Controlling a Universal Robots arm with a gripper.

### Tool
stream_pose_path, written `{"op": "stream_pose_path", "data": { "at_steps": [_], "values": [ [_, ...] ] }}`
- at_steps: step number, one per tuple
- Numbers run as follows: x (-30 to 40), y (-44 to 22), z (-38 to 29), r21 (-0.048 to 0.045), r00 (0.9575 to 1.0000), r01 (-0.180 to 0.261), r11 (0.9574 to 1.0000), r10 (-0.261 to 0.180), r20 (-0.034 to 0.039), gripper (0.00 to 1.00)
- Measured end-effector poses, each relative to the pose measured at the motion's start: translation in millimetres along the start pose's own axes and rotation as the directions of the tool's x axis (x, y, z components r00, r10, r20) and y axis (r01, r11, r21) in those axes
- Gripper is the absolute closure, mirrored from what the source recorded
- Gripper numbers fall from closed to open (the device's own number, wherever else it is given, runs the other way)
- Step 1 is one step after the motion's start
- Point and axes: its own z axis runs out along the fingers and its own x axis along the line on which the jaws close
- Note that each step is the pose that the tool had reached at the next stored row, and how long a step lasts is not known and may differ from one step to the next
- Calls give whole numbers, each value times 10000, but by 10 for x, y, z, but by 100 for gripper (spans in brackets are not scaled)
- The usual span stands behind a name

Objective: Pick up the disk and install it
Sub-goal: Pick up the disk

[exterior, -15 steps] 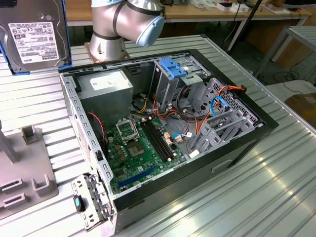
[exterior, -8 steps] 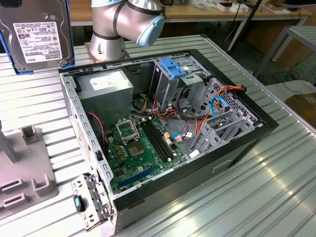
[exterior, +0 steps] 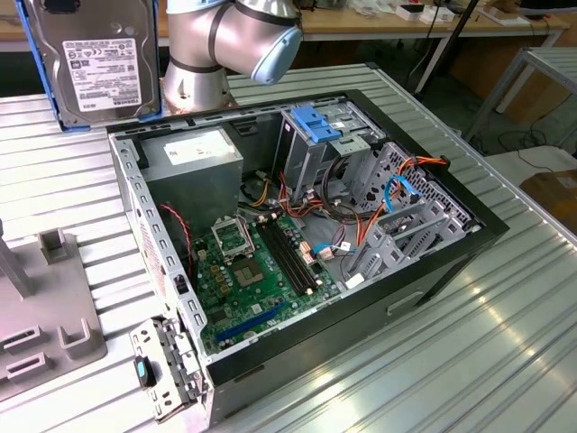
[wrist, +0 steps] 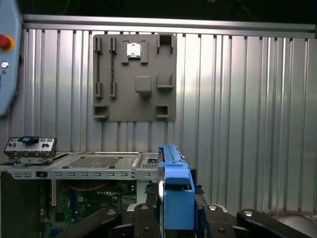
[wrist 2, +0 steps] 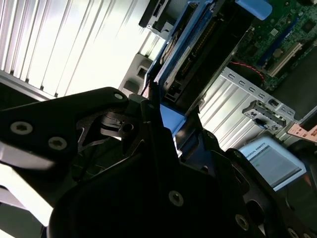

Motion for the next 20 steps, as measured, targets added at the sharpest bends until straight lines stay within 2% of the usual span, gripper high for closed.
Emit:
{"op": "stream_pose_path", "data": {
  "at_steps": [2,6,9,11,16,20],
  "values": [
    [4,-160,-2,-1,10000,1,10000,-1,0,63],
    [8,-352,-3,-2,10000,1,10000,-1,0,63],
    [10,-439,-4,-1,10000,0,10000,0,0,63],
    [12,-560,-5,-1,10000,0,10000,0,1,63],
    [17,-768,-7,-1,10000,1,10000,-1,1,63],
    [19,-851,-8,-1,10000,1,10000,-1,0,63]
  ]
}}
